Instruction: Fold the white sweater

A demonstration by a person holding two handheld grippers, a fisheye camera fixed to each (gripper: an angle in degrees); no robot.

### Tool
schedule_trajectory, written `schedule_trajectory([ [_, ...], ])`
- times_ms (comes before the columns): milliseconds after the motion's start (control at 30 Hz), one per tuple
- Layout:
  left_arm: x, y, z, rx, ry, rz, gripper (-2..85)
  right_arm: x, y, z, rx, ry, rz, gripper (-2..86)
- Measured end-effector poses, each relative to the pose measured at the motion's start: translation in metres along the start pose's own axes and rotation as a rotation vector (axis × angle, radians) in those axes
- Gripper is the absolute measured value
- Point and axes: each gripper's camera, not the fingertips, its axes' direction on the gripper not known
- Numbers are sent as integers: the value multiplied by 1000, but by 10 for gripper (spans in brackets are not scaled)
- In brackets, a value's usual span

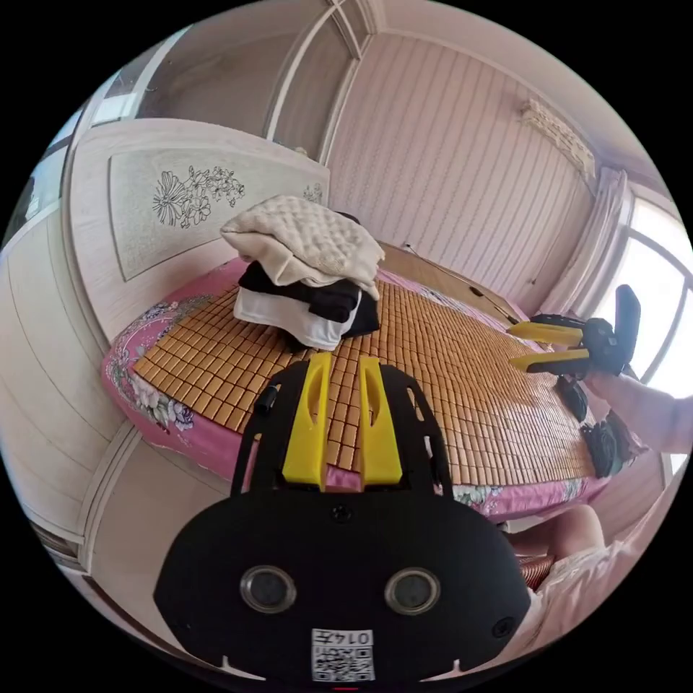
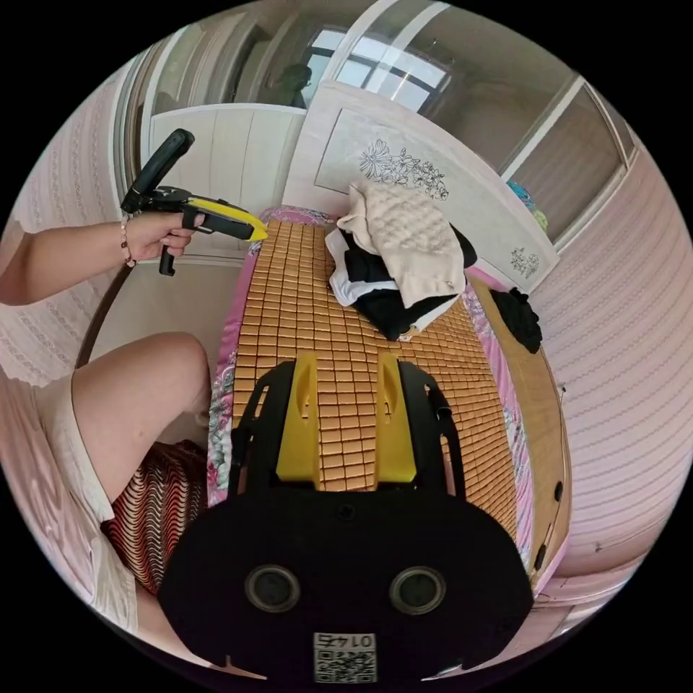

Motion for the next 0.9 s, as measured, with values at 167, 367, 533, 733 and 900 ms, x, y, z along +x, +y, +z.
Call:
schedule_trajectory([
  [167,-53,-53,5,33,-20,-111,87,3,-96,51,-89,111,-81,118],
  [367,-108,-106,22,22,-64,-253,122,14,-165,101,-147,137,-56,146],
  [533,-137,-129,44,-159,39,-280,66,26,-181,146,-266,283,-8,102],
  [733,-149,-143,-5,-54,171,-241,-6,68,-147,102,-163,124,76,34],
  [900,-128,-162,-82,151,185,-211,-10,110,-95,-17,196,-154,208,11],
])
